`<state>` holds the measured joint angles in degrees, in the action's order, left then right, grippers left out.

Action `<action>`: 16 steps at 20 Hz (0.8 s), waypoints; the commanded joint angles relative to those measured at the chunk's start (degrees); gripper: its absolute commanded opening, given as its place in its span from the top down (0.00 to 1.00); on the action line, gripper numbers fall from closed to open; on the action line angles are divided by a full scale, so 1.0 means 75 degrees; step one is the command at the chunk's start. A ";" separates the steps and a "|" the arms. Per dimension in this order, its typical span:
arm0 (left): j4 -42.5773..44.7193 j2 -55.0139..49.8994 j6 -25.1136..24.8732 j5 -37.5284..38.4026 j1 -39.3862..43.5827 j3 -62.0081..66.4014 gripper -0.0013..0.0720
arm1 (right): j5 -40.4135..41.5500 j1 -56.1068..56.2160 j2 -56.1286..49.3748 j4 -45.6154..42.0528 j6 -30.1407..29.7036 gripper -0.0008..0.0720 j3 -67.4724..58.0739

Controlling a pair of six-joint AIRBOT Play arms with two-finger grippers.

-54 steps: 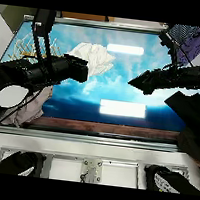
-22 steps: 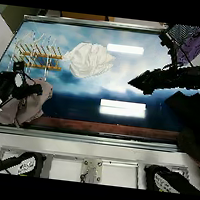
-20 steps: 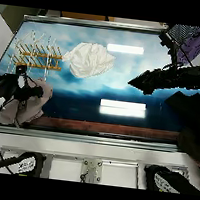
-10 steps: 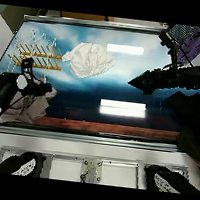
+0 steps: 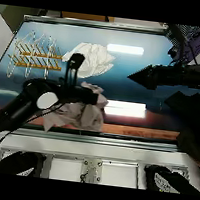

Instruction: Fold the clothes and pants, and hang the long-sleeved shirts on hangers.

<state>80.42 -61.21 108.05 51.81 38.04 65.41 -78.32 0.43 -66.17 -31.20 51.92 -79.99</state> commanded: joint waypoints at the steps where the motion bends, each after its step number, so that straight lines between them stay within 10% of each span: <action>1: -0.0096 -0.1623 -0.0119 -0.0265 0.0548 0.1702 0.96 | 0.0889 -0.1046 0.0201 -0.0391 0.0755 0.97 -0.0012; 7: -0.0833 -0.4680 -0.0868 -0.0219 0.0527 0.4998 0.96 | 0.1387 -0.3002 0.0519 -0.1594 0.1603 0.97 -0.0009; 9: -0.0697 -0.5053 -0.0801 0.0624 0.0216 0.5756 0.10 | 0.1250 -0.3258 0.0551 -0.1658 0.1603 0.97 -0.0009; 16: 0.2157 -0.2122 0.1212 0.2754 -0.0941 0.2098 0.25 | 0.0956 -0.3010 0.0629 -0.1903 0.1716 0.97 0.0003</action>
<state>86.85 -87.15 109.19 68.12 33.10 95.88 -70.26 -22.85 -61.65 -44.51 64.16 -80.01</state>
